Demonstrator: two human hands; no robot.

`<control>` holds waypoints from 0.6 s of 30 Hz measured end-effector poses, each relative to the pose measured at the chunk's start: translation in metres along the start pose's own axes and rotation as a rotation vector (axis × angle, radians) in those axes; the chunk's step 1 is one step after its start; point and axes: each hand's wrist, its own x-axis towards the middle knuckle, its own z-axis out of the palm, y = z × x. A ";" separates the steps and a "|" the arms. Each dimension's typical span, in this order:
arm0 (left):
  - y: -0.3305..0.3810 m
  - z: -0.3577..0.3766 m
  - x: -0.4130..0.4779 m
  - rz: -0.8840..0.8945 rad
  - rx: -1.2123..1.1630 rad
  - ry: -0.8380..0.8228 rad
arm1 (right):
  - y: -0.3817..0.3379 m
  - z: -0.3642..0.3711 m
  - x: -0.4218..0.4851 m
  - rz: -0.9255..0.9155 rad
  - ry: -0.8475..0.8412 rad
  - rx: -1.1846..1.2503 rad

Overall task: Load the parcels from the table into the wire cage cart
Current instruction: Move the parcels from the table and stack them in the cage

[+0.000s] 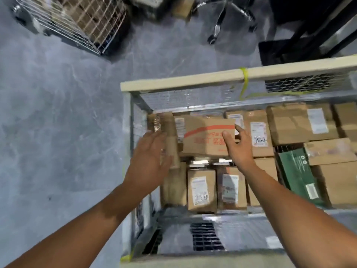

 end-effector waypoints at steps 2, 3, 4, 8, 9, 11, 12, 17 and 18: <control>0.003 0.036 0.021 -0.044 0.040 -0.042 | 0.019 0.009 0.032 0.000 0.002 -0.015; 0.005 0.052 0.031 -0.069 0.061 -0.067 | 0.028 0.014 0.047 -0.006 -0.002 -0.035; 0.005 0.068 0.040 -0.078 0.086 -0.085 | 0.036 0.019 0.062 -0.021 -0.009 -0.058; 0.000 0.122 0.074 -0.115 0.186 -0.178 | 0.067 0.035 0.110 -0.035 -0.020 -0.116; -0.002 0.131 0.080 -0.123 0.201 -0.200 | 0.071 0.038 0.119 -0.040 -0.022 -0.118; -0.005 0.147 0.091 -0.117 0.217 -0.218 | 0.079 0.043 0.134 -0.057 -0.019 -0.127; -0.007 0.153 0.096 -0.100 0.229 -0.214 | 0.083 0.045 0.141 -0.062 -0.010 -0.130; -0.013 0.180 0.121 -0.047 0.373 -0.285 | 0.098 0.057 0.168 -0.038 -0.004 -0.192; -0.014 0.185 0.128 -0.038 0.405 -0.319 | 0.100 0.060 0.172 -0.028 -0.010 -0.198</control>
